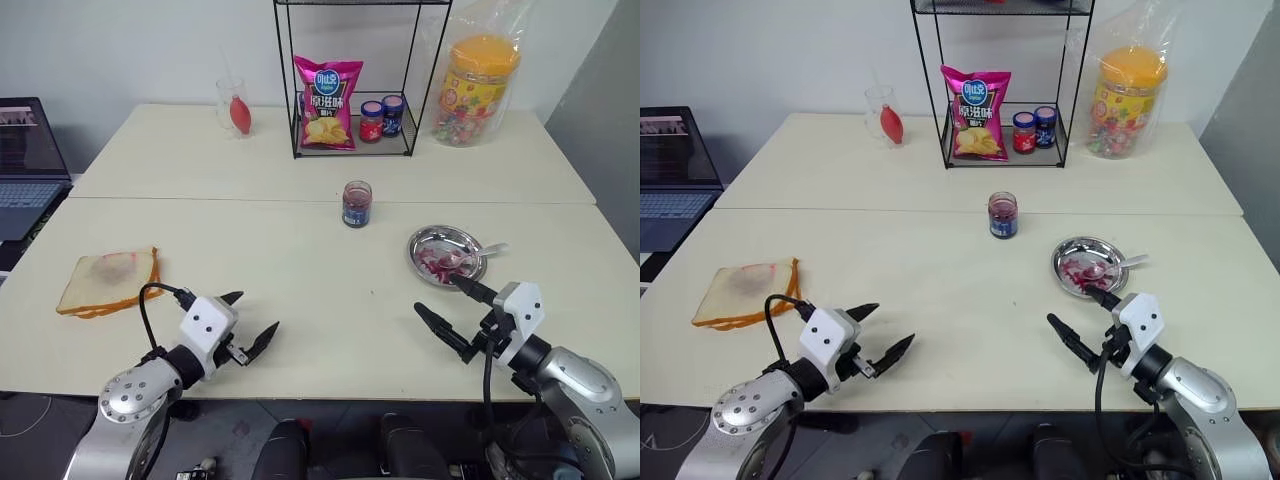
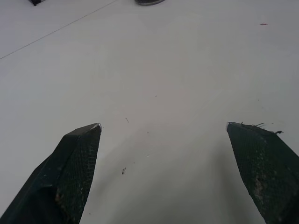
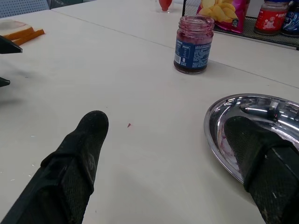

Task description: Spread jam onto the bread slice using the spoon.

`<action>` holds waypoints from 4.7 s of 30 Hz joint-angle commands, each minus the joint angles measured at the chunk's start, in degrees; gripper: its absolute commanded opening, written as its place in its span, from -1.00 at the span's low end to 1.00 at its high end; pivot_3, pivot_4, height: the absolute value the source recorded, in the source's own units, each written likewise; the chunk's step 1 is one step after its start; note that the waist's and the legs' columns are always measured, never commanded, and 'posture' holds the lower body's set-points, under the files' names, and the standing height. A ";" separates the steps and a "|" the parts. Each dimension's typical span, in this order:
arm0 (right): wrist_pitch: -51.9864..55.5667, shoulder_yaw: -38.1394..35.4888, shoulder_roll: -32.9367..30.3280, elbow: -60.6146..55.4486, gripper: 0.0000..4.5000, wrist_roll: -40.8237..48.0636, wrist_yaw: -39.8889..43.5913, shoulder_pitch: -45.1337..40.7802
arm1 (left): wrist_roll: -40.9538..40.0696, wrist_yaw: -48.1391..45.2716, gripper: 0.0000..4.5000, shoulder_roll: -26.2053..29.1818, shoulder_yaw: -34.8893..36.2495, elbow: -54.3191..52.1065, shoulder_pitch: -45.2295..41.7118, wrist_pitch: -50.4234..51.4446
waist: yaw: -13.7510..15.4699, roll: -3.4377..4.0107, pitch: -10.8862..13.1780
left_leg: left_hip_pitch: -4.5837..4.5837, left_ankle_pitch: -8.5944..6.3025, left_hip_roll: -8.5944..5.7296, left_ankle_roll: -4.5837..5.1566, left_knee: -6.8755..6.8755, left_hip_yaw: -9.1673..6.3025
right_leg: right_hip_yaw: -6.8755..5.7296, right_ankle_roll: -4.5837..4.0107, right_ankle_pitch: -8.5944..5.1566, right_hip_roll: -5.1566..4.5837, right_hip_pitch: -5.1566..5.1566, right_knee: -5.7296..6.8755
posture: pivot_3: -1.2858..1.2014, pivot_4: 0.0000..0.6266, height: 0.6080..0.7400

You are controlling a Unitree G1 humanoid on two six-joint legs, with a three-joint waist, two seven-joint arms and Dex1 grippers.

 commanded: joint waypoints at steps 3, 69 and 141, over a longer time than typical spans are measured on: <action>-0.78 -0.33 -0.04 -2.34 0.96 0.21 -0.06 -0.33 | 0.39 -0.25 1.00 0.50 -0.46 -2.04 -0.72 -0.68 | 0.00 0.00 0.00 | -0.01 0.00 0.00 0.00 0.00 -0.01 | 0.00 0.00 0.00 0.00 0.00 0.00 | 0.03 -0.52 1.00; 22.35 21.33 0.02 8.08 0.96 4.14 15.22 -45.35 | -25.47 34.54 1.00 -3.09 44.65 29.57 -22.16 21.50 | -0.10 -0.86 -0.29 | 0.02 -0.08 0.03 -0.18 0.01 -0.45 | -0.48 0.21 0.28 0.07 0.18 -0.17 | 0.03 -0.52 1.00; 25.40 0.89 -17.02 -8.34 1.00 13.39 16.98 -22.70 | -64.38 9.89 -0.98 6.66 10.50 21.49 -41.07 54.50 | -0.03 -0.85 0.01 | -0.22 -0.16 -0.01 -0.21 -0.11 -0.35 | -0.40 0.36 0.34 0.09 0.18 -0.78 | 0.03 -0.52 1.00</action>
